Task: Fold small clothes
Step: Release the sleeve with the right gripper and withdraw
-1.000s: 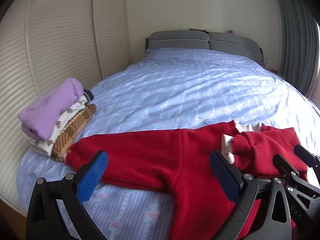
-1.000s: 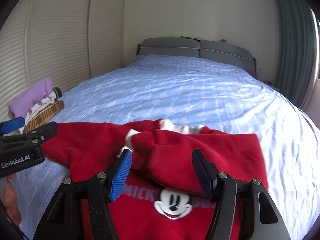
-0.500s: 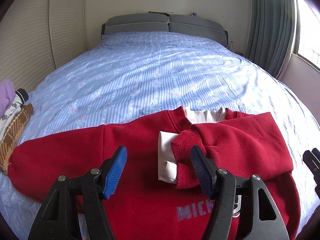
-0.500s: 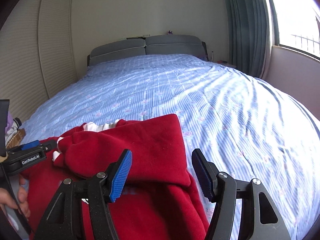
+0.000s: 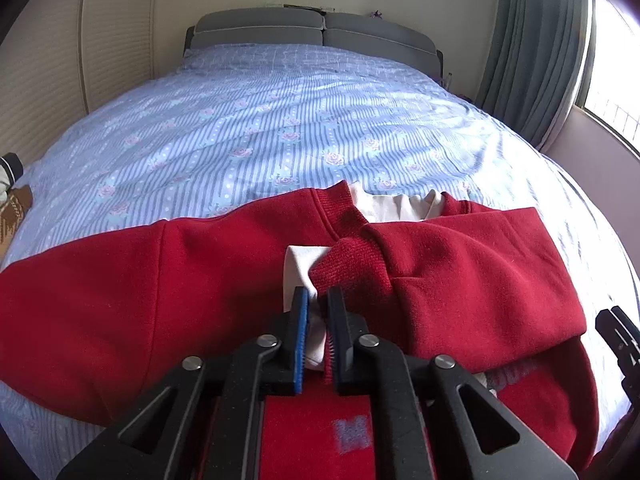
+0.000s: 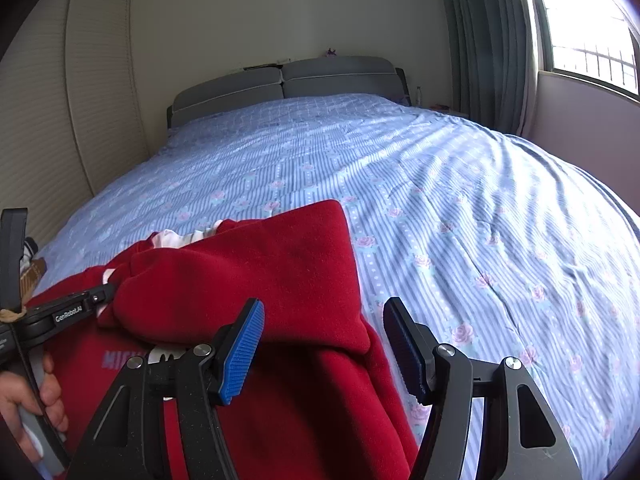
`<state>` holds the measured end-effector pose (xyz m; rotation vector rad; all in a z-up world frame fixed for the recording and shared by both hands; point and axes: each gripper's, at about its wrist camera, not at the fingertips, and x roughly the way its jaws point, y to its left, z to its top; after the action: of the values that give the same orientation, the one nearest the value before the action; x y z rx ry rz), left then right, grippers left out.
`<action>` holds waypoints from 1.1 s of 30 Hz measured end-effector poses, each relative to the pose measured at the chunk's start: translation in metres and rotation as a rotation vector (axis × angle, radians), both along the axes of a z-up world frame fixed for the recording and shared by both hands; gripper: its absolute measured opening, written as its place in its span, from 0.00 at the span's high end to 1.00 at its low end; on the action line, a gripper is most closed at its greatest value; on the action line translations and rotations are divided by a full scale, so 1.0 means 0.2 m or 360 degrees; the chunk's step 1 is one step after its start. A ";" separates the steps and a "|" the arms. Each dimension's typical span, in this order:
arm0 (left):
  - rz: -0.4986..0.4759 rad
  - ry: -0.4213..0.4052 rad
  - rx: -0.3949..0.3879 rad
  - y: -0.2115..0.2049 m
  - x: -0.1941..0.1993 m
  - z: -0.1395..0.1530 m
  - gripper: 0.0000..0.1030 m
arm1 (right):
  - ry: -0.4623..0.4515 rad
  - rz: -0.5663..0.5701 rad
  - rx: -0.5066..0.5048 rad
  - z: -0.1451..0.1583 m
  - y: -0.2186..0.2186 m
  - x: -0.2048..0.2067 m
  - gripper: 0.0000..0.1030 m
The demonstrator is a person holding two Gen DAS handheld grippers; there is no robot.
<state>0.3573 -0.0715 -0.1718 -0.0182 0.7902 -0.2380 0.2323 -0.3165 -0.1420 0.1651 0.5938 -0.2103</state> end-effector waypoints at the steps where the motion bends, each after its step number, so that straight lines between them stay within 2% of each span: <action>1: 0.0016 0.0010 0.0015 0.01 0.00 -0.01 0.95 | 0.0013 -0.0001 -0.0003 -0.01 0.00 0.00 0.39; 4: 0.0047 0.0082 -0.0011 0.06 0.02 -0.08 0.95 | 0.0065 -0.0009 -0.0008 -0.04 -0.01 -0.01 0.39; 9: 0.0028 0.0055 0.0004 0.06 -0.03 -0.02 0.93 | 0.0083 -0.0001 0.0011 -0.03 -0.03 -0.07 0.39; 12: 0.0038 0.0016 0.0032 0.09 -0.09 0.04 0.72 | 0.0066 0.0010 0.0025 0.03 -0.02 -0.11 0.39; 14: 0.0060 -0.0025 0.0033 0.14 -0.16 0.08 0.47 | 0.0040 0.0033 0.0053 0.08 0.00 -0.14 0.39; 15: 0.0081 -0.0042 0.0030 0.18 -0.20 0.11 0.44 | 0.0024 0.0050 0.0059 0.10 0.02 -0.15 0.39; 22: 0.0242 -0.0070 0.0057 0.59 -0.41 0.19 0.43 | -0.0051 0.0180 0.0052 0.20 0.29 -0.17 0.33; 29: 0.0534 -0.0070 -0.0033 1.14 -0.50 0.17 0.43 | -0.0065 0.0301 0.0082 0.24 0.72 -0.10 0.33; 33: 0.0650 -0.0104 -0.0096 1.39 -0.51 0.14 0.43 | -0.0065 0.0374 0.0065 0.26 0.99 -0.03 0.33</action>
<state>0.2544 0.2059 -0.1439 -0.2255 0.6974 0.1245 0.2255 -0.1185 -0.0894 0.1372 0.5717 0.0325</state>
